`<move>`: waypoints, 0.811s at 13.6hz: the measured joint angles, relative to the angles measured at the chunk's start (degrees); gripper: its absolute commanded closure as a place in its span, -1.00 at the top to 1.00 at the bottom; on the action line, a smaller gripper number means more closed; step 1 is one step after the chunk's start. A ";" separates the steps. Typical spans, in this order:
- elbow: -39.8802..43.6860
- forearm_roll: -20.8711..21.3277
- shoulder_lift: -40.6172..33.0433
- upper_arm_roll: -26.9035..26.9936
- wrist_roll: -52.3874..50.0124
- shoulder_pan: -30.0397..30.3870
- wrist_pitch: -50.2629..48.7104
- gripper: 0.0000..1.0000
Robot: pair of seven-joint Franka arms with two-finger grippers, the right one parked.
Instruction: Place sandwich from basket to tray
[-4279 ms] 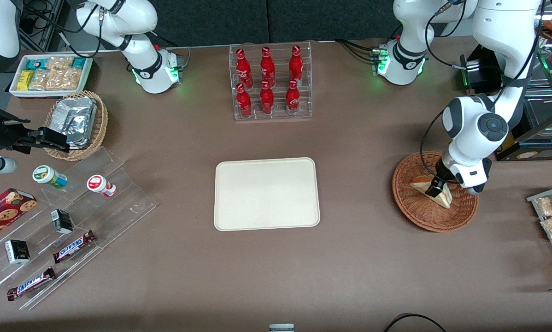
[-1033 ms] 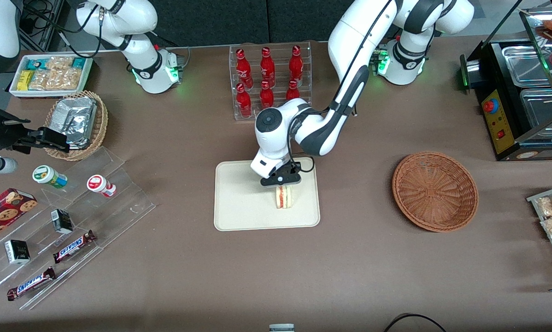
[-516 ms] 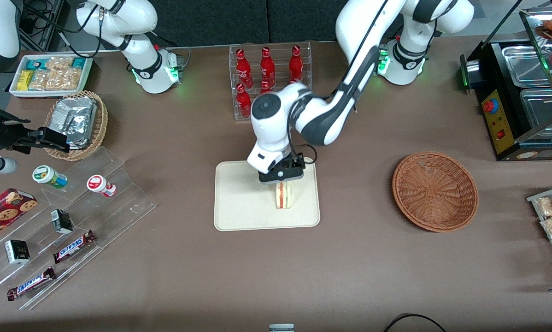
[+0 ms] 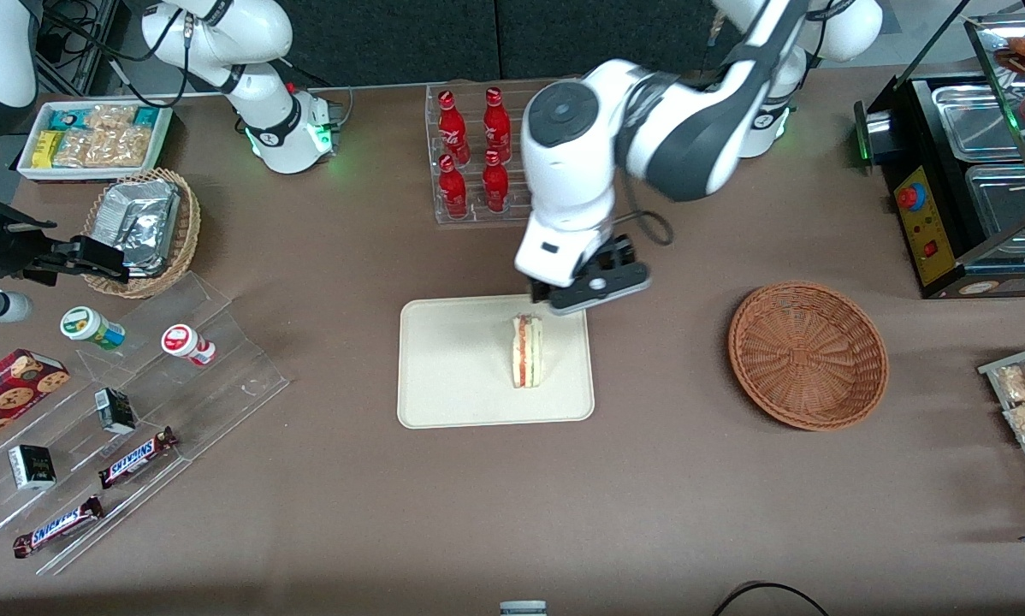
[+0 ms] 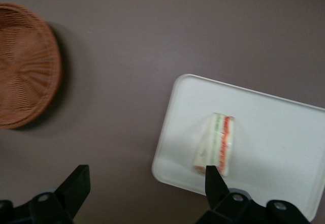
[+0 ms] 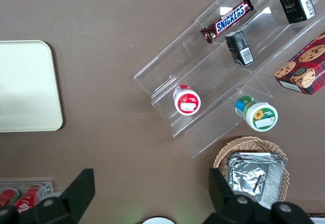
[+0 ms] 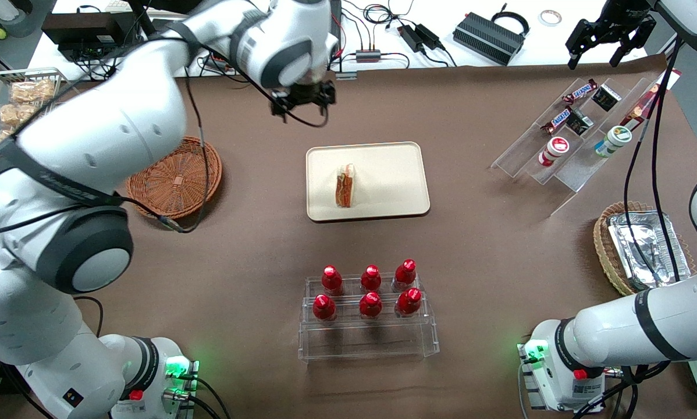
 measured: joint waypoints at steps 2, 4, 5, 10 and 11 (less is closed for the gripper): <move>1.86 0.00 -2.15 0.09 0.34 3.11 -4.79 1.00; 2.54 -0.05 -4.72 0.19 2.70 6.90 -6.76 1.00; 2.63 -0.46 -6.16 0.25 5.87 9.16 -8.20 1.00; 2.74 -6.06 -13.67 0.48 26.85 21.30 -18.59 1.00; 2.56 -6.85 -15.22 0.50 31.41 23.56 -20.46 1.00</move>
